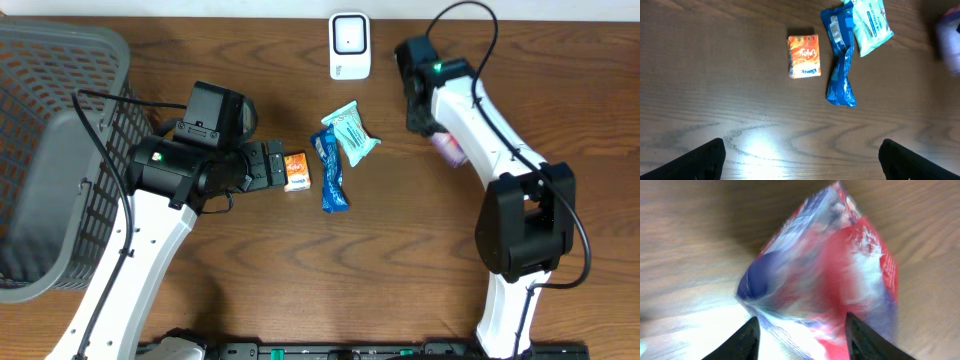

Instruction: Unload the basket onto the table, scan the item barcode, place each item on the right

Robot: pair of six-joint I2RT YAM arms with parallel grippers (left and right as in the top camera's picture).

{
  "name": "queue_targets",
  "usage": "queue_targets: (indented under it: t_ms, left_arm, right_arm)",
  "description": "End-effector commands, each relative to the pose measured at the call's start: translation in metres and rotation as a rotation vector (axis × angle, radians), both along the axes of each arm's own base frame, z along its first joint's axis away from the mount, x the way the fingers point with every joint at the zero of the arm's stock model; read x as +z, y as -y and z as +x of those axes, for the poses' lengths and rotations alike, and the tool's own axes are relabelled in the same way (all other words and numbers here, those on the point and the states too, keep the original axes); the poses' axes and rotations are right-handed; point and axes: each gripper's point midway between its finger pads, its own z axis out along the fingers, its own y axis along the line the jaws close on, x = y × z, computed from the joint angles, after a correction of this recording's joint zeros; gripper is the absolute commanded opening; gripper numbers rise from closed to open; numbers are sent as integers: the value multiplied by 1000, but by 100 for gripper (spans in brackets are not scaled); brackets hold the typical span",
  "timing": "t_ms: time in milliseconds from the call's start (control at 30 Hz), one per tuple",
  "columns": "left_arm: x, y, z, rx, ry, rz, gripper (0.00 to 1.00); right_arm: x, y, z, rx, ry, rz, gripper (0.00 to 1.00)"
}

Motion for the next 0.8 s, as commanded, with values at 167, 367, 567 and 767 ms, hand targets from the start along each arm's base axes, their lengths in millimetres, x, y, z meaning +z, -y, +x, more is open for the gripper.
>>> queue_targets:
  t_ms: [167, 367, 567, 767]
  left_arm:
    - [2, -3, 1, 7, 9, 10, 98]
    - [2, -3, 1, 7, 9, 10, 98]
    - [2, -3, 1, 7, 9, 10, 98]
    - [2, -3, 1, 7, 9, 10, 98]
  right_arm:
    - [107, 36, 31, 34, 129, 168, 99]
    - [79, 65, 19, 279, 12, 473, 85]
    - [32, 90, 15, 319, 57, 717, 89]
    - [-39, 77, 9, 374, 61, 830, 96]
